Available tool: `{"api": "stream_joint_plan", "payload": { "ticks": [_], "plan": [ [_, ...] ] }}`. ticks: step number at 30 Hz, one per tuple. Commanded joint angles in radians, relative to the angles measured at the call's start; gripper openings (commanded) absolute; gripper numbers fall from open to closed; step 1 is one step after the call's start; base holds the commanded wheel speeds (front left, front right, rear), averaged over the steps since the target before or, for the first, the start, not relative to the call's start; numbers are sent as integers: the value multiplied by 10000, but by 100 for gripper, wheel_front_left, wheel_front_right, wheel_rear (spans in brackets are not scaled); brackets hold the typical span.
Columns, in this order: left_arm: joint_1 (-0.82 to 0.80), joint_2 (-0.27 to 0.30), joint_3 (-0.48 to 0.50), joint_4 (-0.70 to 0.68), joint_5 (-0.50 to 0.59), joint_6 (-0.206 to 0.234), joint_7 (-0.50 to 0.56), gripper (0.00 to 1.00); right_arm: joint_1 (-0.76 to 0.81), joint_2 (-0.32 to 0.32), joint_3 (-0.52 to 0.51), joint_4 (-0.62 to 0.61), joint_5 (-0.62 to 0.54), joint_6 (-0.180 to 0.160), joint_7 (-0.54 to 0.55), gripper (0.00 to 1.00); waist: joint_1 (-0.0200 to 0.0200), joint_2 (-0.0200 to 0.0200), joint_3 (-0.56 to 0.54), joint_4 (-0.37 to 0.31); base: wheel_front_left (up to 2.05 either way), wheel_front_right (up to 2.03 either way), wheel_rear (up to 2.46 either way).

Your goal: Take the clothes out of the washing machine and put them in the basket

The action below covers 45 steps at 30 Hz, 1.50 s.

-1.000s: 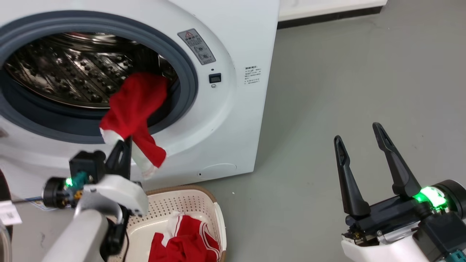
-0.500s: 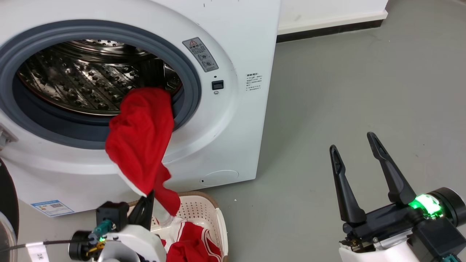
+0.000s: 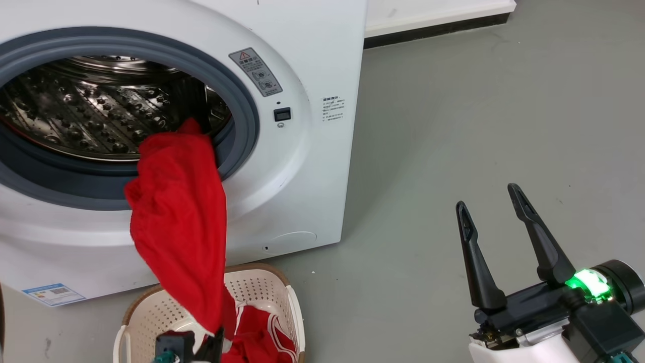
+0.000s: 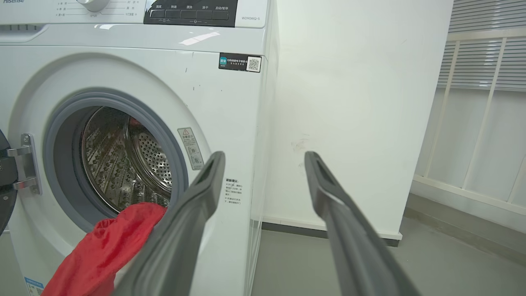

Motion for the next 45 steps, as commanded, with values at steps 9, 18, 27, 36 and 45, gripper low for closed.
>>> {"api": "stream_joint_plan", "payload": {
  "ticks": [9,18,27,36,45],
  "plan": [
    [-204,-518,-178,1892,-115,-501,-133,0,-149,7,-34,-2,25,-3,-25,100,0,0,289,-232,0,0,0],
    [-1406,-951,-242,4293,-156,-1095,-145,0,-682,5,71,-142,155,-3,-25,100,0,0,1363,-588,0,0,0],
    [-2568,-1188,-381,6237,-67,-1446,-62,0,-1211,7,43,-268,346,-3,-25,100,0,0,2284,-868,0,0,0],
    [-3473,-1369,-433,7132,-123,-1646,-29,0,-1508,7,-6,-377,442,-3,-27,100,0,0,2842,-790,0,0,0],
    [-3771,-1267,-473,7502,-249,-1584,687,0,-1893,7,99,-449,558,-3,-25,100,0,0,3371,-884,0,0,0]
  ]
}}
